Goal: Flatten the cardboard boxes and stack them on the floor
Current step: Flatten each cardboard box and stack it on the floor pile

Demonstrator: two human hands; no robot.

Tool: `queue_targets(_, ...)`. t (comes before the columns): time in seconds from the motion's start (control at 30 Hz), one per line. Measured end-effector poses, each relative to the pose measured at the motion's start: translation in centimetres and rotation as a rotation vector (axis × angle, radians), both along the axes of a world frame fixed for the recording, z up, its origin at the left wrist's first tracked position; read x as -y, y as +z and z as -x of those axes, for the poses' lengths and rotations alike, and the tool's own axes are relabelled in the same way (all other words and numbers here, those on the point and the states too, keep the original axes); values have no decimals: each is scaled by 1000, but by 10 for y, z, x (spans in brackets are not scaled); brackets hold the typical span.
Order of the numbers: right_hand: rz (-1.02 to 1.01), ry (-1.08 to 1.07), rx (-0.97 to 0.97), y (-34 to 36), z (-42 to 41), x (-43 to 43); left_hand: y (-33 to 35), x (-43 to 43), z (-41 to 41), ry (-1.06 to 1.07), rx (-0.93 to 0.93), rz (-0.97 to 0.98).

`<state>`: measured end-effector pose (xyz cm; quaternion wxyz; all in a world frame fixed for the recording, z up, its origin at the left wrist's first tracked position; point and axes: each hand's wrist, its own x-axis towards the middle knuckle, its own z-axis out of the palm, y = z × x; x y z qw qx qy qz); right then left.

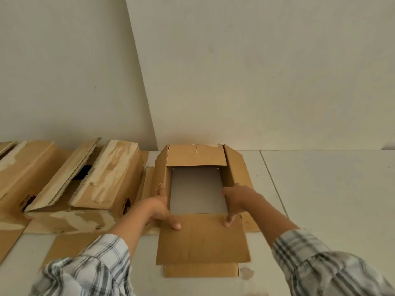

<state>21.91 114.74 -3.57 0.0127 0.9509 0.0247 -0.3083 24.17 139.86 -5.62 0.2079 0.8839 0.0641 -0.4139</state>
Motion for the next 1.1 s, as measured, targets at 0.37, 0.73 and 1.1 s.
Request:
queue_targets(0.37, -84, -138, 210, -47, 1, 11, -14, -1, 10, 123, 110, -9)
queue_targets(0.73, -275, -125, 222, -51, -83, -55, -13, -18, -78, 229, 478, -87)
queue_targets(1.1, -179, -176, 353, -43, -202, -51, -13, -21, -175, 187, 641, 6)
